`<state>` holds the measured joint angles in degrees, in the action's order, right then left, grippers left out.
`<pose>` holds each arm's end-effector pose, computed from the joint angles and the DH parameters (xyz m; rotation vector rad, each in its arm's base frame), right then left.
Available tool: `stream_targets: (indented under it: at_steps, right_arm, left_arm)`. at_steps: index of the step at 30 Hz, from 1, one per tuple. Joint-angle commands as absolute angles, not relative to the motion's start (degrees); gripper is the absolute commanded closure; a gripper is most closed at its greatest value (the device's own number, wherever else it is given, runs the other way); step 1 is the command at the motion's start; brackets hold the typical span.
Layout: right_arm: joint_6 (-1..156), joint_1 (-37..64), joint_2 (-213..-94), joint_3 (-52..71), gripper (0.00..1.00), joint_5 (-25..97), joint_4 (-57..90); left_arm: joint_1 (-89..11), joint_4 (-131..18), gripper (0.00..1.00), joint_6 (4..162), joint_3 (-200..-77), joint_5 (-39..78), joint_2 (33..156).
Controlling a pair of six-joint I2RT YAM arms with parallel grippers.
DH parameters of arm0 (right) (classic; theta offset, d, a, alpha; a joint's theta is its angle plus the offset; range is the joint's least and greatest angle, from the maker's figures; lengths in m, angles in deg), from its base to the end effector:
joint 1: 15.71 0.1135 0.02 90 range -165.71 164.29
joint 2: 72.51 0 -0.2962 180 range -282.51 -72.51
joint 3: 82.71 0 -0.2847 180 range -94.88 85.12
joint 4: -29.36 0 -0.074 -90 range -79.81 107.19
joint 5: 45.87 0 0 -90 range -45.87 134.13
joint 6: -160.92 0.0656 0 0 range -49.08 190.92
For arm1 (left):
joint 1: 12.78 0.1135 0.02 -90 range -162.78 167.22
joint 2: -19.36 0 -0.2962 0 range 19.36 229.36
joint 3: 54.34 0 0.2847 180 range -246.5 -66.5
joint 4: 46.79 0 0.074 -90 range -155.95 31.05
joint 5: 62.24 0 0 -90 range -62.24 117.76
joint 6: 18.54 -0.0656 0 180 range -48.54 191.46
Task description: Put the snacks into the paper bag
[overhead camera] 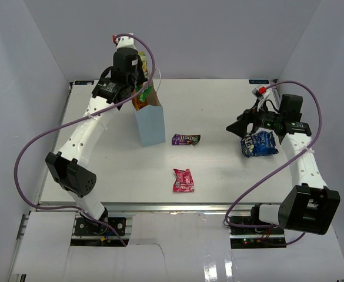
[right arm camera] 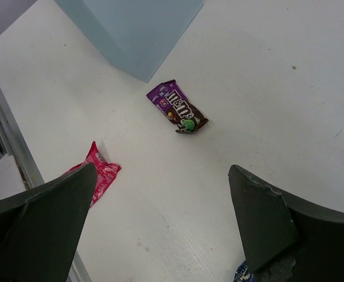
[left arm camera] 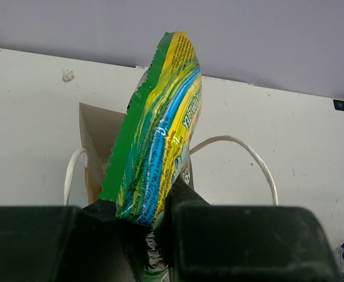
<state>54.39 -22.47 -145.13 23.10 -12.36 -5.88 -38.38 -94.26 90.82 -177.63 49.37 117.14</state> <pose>0.3121 0.0181 0.3429 -0.7008 1.8322 0.7882 0.4093 -0.1693 0.4791 -0.1420 1.9238 -0.1564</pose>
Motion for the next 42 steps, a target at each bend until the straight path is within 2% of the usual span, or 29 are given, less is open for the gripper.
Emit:
stream_targets:
  at_steps: [1,2,5,6,8,9,13,15,18,19,20,22,24,25,28,33,38,41,42]
  right_arm:
    - [53.9,-23.0,-144.4,22.6,0.05,-11.9,-7.0]
    - [53.5,-23.0,-144.4,22.4,0.07,-11.8,-7.4]
    - [52.8,-23.2,-144.5,21.2,0.07,-10.8,-8.6]
    - [52.5,-23.2,-144.7,20.4,0.07,-10.5,-9.0]
    - [52.1,-23.4,-145.0,19.6,0.07,-9.6,-9.8]
    - [51.9,-23.4,-145.1,19.2,0.07,-9.0,-10.6]
    - [52.5,-23.5,-145.4,16.7,0.09,-3.3,-12.0]
    - [53.3,-23.5,-145.0,16.3,0.1,0.2,-11.9]
    - [58.0,-23.4,-144.1,17.3,0.1,13.9,-9.9]
    - [59.4,-23.4,-143.8,17.8,0.1,24.2,-8.4]
    - [61.8,-23.4,-144.0,18.8,0.1,29.7,-8.0]
    - [61.7,-23.5,-145.1,19.1,0.1,41.9,-8.6]
    - [59.3,-23.5,-147.6,19.7,0.1,47.3,-10.9]
    - [59.1,-23.6,-149.2,20.1,0.1,47.7,-12.1]
    - [59.7,-24.2,-152.3,20.6,0.1,45.3,-13.3]
    - [69.1,-26.0,-159.0,18.4,0.04,33.2,-20.2]
    - [76.4,-26.1,-161.0,23.1,0.01,29.1,-15.7]
    - [78.0,-26.0,-163.0,24.7,0.1,27.1,-13.4]
    - [78.0,-26.1,-163.9,24.9,0.18,25.7,-11.8]
  left_arm:
    - [-38.4,-92.3,0.93,91.8,-175.4,48.7,114.0]
    - [-38.4,-92.2,0.91,91.9,-174.9,48.6,114.0]
    - [-38.4,-92.2,0.75,92.0,-173.7,47.5,114.2]
    - [-38.4,-92.1,0.62,92.2,-173.6,47.3,114.3]
    - [-38.4,-92.0,0.47,92.4,-173.6,46.8,114.5]
    - [-38.4,-91.9,0.34,92.5,-173.6,46.1,114.5]
    - [-38.4,-91.7,0.19,92.3,-176.5,43.9,114.2]
    - [-38.4,-91.7,0.16,91.8,-178.6,42.8,113.4]
    - [-38.4,-90.9,0.15,90.3,-178.0,41.6,111.1]
    - [-38.4,-90.4,0.14,89.7,-176.8,40.1,108.2]
    - [-38.4,-88.5,0.11,88.7,-175.0,38.9,106.3]
    - [-38.4,-84.8,0.07,88.2,-165.6,33.5,98.3]
    - [-38.4,-77.3,0.02,88.3,-152.9,28.6,92.1]
    - [-38.4,-74.5,0.02,89.1,-148.6,23.2,86.1]
    - [-38.2,-67.3,0.02,94.8,-135.6,17.3,79.0]
    - [-38.1,-66.7,0.02,104.5,-123.8,13.4,69.6]
    - [-38.1,-64.8,0.02,108.9,-115.3,12.7,63.6]
    - [-38.1,-64.7,0.02,110.0,-113.6,11.9,63.1]
    - [-38.1,-64.4,0.02,110.3,-113.4,10.9,63.4]
